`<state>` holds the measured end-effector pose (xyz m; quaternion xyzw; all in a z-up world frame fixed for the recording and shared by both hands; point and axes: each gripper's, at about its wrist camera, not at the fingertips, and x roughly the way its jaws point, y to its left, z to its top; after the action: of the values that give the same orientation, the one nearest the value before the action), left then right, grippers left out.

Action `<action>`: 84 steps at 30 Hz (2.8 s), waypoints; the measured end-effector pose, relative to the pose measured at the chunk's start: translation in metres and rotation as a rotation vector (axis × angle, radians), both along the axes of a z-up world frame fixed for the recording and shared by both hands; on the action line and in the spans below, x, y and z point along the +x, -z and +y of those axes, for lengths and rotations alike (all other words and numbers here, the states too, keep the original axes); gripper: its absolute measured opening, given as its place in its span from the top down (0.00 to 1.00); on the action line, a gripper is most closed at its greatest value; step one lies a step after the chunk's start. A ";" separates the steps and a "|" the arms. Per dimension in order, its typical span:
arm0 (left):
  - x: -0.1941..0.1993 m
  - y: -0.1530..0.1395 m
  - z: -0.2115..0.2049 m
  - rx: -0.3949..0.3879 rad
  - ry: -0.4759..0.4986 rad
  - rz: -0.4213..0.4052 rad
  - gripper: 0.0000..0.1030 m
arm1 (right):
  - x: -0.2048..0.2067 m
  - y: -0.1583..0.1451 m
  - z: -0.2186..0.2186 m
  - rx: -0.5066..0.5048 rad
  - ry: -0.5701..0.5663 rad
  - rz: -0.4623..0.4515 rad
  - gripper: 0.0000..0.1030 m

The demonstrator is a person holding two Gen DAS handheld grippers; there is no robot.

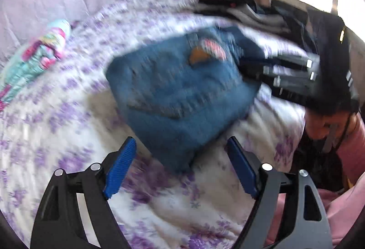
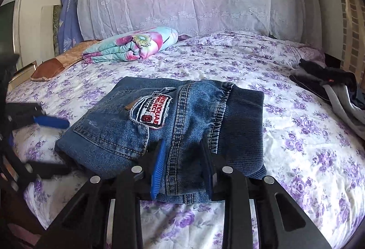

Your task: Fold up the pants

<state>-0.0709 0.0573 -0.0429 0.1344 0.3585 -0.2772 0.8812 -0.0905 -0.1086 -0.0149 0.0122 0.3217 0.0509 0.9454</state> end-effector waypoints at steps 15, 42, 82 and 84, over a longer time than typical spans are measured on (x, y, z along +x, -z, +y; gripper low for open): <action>0.026 0.004 -0.021 -0.077 -0.025 0.058 0.22 | -0.005 0.003 -0.004 0.029 -0.015 -0.011 0.71; 0.010 0.002 -0.008 -0.125 0.013 -0.004 0.19 | 0.077 -0.005 -0.069 0.140 0.110 0.119 0.77; 0.015 -0.037 0.014 -0.377 0.352 0.109 0.16 | 0.086 -0.081 -0.015 0.284 -0.310 0.255 0.71; 0.020 -0.021 0.001 -0.337 0.340 0.164 0.16 | 0.069 -0.070 -0.020 0.296 -0.329 0.238 0.69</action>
<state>-0.0508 0.0581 -0.0214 0.0210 0.3496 -0.4874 0.7999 -0.0218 -0.1282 0.0553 0.1038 0.4177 0.2486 0.8677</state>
